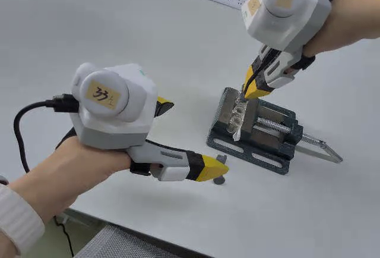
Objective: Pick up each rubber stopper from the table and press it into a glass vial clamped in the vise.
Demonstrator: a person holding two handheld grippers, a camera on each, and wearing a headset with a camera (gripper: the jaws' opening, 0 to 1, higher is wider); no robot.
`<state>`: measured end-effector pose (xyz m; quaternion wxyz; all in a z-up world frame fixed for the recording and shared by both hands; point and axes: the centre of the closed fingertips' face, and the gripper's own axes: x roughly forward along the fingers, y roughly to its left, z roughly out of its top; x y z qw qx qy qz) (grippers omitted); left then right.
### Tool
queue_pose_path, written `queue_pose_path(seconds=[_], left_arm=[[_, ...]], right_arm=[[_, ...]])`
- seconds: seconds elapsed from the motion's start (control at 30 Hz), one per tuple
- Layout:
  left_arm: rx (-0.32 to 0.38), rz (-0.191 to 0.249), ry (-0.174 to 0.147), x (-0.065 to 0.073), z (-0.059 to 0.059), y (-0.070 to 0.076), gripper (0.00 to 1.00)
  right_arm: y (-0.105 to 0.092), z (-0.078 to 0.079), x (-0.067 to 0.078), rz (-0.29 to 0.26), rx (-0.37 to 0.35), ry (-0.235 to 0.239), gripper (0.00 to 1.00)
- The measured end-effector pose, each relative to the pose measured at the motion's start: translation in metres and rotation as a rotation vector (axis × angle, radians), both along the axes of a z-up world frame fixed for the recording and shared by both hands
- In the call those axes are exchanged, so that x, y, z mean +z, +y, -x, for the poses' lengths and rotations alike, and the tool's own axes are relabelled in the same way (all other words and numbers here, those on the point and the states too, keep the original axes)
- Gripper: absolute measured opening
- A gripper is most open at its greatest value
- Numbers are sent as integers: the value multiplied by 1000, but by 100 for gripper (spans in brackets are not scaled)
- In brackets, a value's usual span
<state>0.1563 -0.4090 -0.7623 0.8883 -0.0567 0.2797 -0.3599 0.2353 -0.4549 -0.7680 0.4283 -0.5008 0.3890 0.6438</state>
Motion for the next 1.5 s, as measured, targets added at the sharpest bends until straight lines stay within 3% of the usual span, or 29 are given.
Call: queue_pose_path(seconds=[0.27, 0.37, 0.77, 0.97, 1.13, 1.27, 1.43, 1.5], left_arm=[[2, 3, 3, 0, 0, -2, 91], [2, 4, 7, 0, 0, -3, 90], [1, 12, 13, -1, -2, -6, 90], [1, 15, 17, -1, -2, -8, 90], [1, 14, 23, -4, -3, -6, 90], [5, 18, 28, -5, -3, -6, 90], [2, 16, 32, -5, -4, -7, 90], [0, 15, 31, -5, -4, -7, 90]], right_arm=[[2, 1, 0, 22, 24, -27, 0], [0, -3, 0, 16, -9, -14, 0], [-4, -1, -1, 19, -6, -26, 0], [-4, 0, -1, 2, -39, -7, 0], [-7, -1, -3, 19, -21, -28, 0], [-4, -1, 0, -2, -40, -6, 0], [-4, -1, 0, 23, -24, -21, 0], [-3, 0, 0, 39, -60, -16, 0]])
